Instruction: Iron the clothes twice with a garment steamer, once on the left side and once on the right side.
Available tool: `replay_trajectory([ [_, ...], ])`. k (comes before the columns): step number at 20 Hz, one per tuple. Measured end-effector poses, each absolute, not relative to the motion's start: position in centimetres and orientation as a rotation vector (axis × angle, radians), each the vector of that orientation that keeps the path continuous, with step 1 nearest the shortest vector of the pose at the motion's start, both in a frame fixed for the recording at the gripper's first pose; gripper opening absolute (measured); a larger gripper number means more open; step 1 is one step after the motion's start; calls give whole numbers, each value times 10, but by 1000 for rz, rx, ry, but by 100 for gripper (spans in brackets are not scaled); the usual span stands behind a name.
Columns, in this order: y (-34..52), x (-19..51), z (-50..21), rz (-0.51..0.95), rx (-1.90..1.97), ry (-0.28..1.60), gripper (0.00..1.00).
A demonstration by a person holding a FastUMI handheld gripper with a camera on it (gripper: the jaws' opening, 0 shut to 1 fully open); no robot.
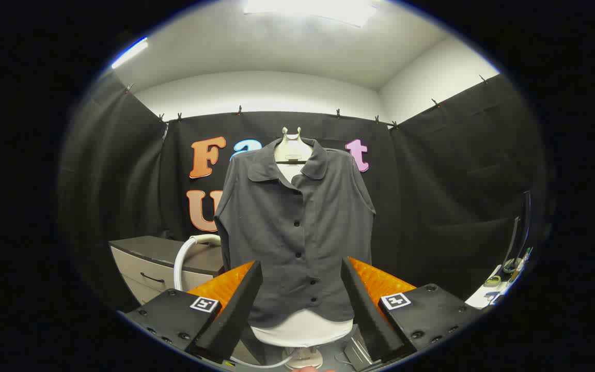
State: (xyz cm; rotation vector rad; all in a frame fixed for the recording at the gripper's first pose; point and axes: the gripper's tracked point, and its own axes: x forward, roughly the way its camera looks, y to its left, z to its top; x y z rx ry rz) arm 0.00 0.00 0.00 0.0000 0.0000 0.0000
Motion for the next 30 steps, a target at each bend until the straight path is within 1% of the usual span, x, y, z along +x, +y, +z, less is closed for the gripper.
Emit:
replay_trajectory([
  [19,2,10,4,-3,-5,-10,98],
  [25,16,18,2,29,12,-2,98],
  [30,13,17,3,15,9,5,98],
])
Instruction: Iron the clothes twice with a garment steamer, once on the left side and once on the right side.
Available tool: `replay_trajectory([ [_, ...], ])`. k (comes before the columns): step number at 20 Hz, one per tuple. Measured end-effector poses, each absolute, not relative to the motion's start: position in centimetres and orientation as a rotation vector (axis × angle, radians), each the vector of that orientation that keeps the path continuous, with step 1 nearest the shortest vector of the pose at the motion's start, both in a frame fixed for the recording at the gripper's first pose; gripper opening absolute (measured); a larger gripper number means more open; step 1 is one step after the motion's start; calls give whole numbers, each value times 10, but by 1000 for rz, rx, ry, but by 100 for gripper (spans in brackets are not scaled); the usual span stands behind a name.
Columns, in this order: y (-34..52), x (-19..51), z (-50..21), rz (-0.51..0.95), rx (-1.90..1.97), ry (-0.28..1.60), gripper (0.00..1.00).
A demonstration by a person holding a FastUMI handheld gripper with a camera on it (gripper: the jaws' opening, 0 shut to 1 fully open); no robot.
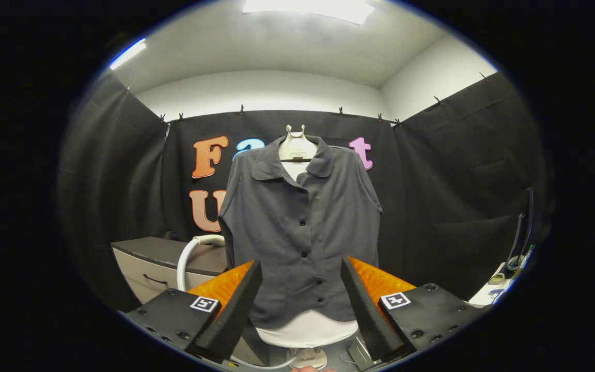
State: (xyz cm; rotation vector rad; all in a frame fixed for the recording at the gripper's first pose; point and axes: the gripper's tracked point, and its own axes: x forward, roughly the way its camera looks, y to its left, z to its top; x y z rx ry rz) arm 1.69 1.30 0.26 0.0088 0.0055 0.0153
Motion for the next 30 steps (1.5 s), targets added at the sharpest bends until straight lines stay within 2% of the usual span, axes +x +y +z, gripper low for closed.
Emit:
replay_trajectory([
  [9,37,25,8,49,-4,5,98],
  [18,92,50,53,158,-3,-30,98],
  [25,229,136,88,349,57,24,98],
  [30,332,240,96,384,80,118,98],
])
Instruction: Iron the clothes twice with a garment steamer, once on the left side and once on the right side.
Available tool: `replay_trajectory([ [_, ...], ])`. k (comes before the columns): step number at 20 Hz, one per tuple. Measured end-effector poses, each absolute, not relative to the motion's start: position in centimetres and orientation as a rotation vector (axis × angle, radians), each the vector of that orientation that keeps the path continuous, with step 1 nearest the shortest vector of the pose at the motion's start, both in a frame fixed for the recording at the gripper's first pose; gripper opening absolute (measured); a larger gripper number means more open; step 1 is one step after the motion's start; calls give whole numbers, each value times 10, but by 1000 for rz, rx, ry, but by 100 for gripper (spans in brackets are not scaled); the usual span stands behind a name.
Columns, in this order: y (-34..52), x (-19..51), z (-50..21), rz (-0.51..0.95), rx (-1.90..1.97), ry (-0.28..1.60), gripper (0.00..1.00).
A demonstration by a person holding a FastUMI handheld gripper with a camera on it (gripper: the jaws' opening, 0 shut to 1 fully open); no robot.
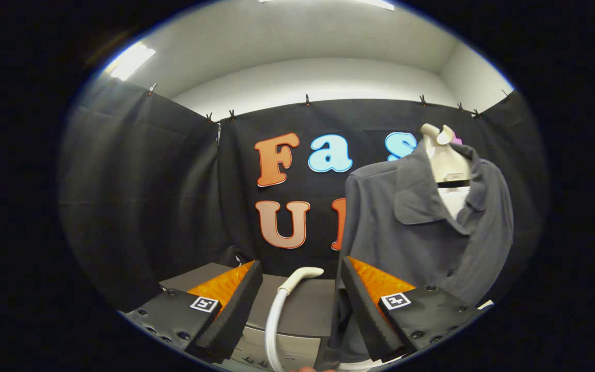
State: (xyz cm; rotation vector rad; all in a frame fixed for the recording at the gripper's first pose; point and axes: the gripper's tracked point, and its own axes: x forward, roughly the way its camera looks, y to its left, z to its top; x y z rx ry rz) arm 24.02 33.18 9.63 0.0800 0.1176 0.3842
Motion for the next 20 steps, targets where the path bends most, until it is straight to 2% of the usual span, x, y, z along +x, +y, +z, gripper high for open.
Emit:
replay_trajectory([
  [4,396,344,55,383,148,285,99],
  [7,417,414,3,315,42,354,99],
  [13,434,482,-120,226,-91,585,99],
  [20,442,510,-178,193,-85,734,99],
])
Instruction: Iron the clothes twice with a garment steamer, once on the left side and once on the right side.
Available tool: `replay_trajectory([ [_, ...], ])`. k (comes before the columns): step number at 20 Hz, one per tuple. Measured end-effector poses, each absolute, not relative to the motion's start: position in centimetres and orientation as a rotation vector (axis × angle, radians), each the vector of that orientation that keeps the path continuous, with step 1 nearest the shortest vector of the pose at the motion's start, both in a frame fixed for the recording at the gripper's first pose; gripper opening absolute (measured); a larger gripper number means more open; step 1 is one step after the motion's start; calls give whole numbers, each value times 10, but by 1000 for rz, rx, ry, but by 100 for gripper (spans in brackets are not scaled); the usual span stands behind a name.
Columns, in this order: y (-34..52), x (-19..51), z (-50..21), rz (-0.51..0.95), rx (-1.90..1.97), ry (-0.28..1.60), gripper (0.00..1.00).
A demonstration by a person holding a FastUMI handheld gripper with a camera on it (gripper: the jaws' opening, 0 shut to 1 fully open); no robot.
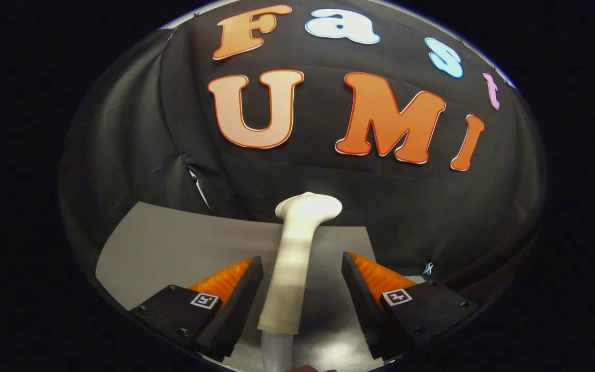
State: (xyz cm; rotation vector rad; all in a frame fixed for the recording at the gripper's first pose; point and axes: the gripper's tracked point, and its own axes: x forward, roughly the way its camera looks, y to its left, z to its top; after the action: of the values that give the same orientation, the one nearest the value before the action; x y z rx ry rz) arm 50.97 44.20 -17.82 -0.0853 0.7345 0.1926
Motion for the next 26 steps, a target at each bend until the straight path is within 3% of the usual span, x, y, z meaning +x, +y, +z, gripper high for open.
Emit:
replay_trajectory([
  [5,441,509,-208,172,-15,837,99],
  [7,441,510,-208,190,15,847,90],
  [10,435,507,-199,174,23,838,49],
  [14,439,503,-198,196,4,816,37],
  [26,469,423,-111,365,-99,548,37],
])
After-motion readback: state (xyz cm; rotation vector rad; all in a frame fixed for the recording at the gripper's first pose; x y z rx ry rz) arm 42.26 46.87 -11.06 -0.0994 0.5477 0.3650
